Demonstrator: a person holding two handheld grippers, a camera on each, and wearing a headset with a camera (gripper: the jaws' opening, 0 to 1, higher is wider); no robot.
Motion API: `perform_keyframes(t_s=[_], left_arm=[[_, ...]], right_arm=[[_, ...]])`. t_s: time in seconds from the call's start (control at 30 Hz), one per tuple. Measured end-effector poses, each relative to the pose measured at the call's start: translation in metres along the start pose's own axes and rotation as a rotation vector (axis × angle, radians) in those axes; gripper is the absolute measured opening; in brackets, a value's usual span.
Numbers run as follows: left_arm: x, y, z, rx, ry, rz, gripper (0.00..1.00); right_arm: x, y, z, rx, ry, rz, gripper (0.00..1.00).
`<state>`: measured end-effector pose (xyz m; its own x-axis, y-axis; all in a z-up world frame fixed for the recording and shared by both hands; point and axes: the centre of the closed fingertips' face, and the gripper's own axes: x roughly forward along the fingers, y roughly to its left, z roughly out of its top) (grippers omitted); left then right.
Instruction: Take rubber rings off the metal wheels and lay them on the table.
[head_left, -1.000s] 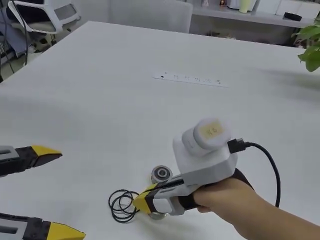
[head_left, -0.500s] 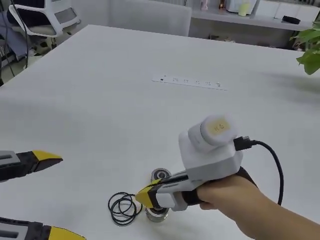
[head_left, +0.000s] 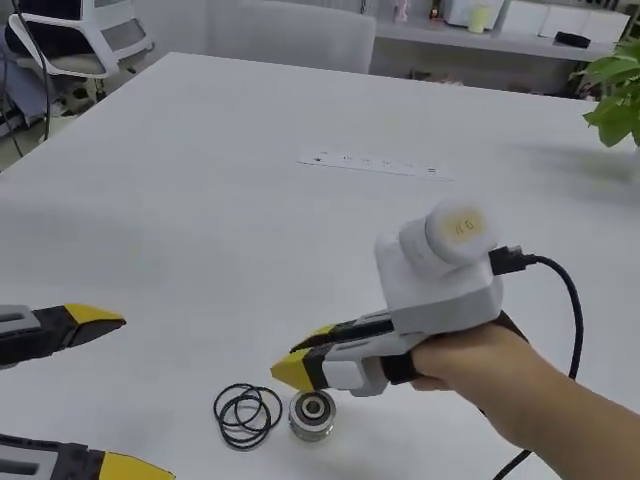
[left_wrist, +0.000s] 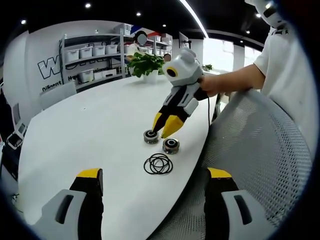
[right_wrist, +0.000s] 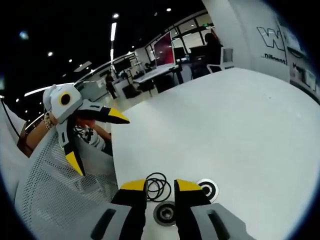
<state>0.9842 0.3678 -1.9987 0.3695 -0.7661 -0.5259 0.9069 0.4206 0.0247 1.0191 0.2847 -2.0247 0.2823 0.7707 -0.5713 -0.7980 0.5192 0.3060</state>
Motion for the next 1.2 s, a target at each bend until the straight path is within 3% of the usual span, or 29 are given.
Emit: perform_keyframes(t_s=[0.17, 0.37, 0.7, 0.9, 1.07, 1.2], left_arm=[[0.001, 0.000, 0.000, 0.001, -0.001, -0.004, 0.81], [0.001, -0.001, 0.001, -0.003, -0.008, -0.012, 0.81], [0.004, -0.001, 0.003, -0.009, -0.021, -0.025, 0.83], [0.004, -0.002, 0.003, -0.009, -0.022, -0.030, 0.83], [0.002, -0.001, 0.005, -0.011, -0.036, -0.033, 0.84], [0.003, 0.000, 0.006, -0.028, -0.049, -0.037, 0.85]], right_arm=[[-0.006, 0.003, 0.008, -0.076, -0.011, -0.002, 0.29], [-0.020, 0.006, 0.006, -0.230, 0.043, -0.022, 0.45], [-0.045, 0.014, -0.001, -0.271, 0.024, -0.022, 0.63], [-0.067, 0.010, -0.011, -0.277, 0.009, -0.041, 0.72], [-0.089, 0.007, -0.016, -0.285, -0.044, -0.072, 0.76], [-0.102, 0.001, -0.023, -0.250, -0.088, -0.104, 0.78]])
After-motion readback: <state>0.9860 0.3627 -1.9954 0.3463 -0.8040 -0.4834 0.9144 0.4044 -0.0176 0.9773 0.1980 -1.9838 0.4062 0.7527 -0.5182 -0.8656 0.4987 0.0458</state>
